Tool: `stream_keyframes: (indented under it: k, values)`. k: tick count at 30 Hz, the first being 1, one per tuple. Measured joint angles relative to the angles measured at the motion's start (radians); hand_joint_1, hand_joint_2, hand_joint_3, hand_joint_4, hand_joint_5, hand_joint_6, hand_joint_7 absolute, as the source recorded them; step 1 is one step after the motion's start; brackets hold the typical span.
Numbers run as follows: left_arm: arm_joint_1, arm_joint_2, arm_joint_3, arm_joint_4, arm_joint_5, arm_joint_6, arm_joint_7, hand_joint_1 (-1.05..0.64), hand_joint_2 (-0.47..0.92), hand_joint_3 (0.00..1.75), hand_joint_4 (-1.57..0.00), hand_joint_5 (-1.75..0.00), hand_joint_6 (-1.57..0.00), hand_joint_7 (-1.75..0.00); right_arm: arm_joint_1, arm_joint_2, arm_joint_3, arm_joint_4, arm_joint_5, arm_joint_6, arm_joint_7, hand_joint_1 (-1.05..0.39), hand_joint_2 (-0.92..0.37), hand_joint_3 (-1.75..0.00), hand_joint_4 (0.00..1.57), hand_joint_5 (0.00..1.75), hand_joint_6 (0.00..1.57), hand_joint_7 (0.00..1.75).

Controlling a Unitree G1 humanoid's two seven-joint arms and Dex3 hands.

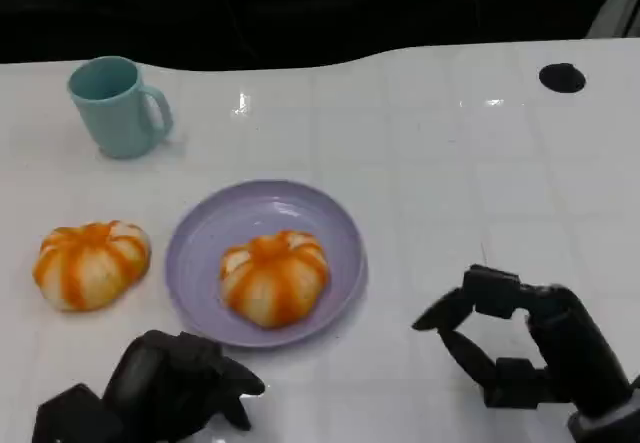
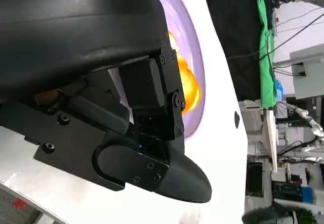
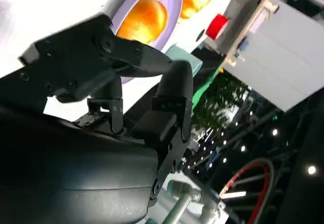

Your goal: Grasp the bread from the table and place it into the plate.

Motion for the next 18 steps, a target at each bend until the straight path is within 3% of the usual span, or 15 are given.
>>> stream_keyframes:
  k: [5,11,18]
  values:
    - [0.006,0.000,0.000,-0.007,0.000,0.000,0.005,-1.05,0.92,0.08,-1.32,-0.98,-1.56,-0.26,0.024,0.004,-0.029,0.008,0.000,-0.057,0.000,-0.17,-0.33,-1.42,0.89,1.72,0.92,1.26]
    - [0.010,0.001,0.003,-0.013,-0.003,0.004,0.008,-1.05,0.92,0.08,-1.33,-0.98,-1.56,-0.26,0.055,0.013,-0.066,0.018,-0.019,-0.091,-0.016,-0.18,-0.26,-1.52,0.90,1.74,0.89,1.37]
    - [0.009,0.010,0.005,-0.010,-0.002,0.004,0.007,-1.05,0.92,0.08,-1.32,-0.99,-1.56,-0.26,0.062,0.030,-0.069,0.071,-0.021,-0.108,-0.017,-0.18,-0.30,-1.47,0.87,1.72,0.87,1.34]
